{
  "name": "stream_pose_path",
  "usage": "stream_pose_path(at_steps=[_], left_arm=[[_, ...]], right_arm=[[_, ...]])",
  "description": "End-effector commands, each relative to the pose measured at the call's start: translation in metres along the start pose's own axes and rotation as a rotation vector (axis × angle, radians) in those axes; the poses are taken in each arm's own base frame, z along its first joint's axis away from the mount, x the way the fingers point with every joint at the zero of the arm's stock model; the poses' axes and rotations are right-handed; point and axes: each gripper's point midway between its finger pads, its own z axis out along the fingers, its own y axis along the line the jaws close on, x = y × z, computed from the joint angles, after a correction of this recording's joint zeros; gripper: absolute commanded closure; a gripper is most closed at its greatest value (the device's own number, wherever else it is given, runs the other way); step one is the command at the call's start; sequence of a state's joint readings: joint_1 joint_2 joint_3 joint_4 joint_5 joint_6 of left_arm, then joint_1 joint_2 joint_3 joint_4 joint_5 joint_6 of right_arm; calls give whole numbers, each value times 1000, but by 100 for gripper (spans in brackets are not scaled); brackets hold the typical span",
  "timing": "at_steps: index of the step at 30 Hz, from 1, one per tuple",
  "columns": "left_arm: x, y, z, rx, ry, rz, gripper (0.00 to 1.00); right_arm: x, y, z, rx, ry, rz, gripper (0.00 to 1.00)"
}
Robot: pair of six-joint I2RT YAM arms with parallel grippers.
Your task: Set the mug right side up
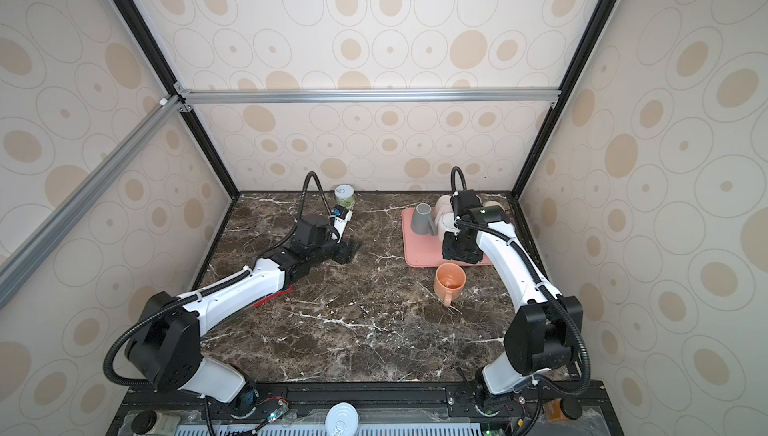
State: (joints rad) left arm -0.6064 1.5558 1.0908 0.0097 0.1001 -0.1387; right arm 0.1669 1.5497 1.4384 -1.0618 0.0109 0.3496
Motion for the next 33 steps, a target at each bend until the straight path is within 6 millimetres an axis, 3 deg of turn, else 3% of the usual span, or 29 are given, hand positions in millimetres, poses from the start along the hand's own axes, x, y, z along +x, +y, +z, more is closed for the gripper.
stream_pose_path(at_steps=[1,8,14,24,33], left_arm=[[-28,-30,15,41,-52,33,31],[-41,-99,49,172,-54,69,31],[-30,-148,74,271,-28,83,31],[-15,-183,103,355,-8,63,32],[5,-190,122,366,27,42,33]], right_arm=[[-8,-5,-11,-15,-32,-4,52],[-21,-17,-13,-14,-69,27,52],[-26,-40,-14,-15,-110,86,52],[-58,-32,2,-61,-190,116,53],[-88,-31,30,-24,-196,124,50]])
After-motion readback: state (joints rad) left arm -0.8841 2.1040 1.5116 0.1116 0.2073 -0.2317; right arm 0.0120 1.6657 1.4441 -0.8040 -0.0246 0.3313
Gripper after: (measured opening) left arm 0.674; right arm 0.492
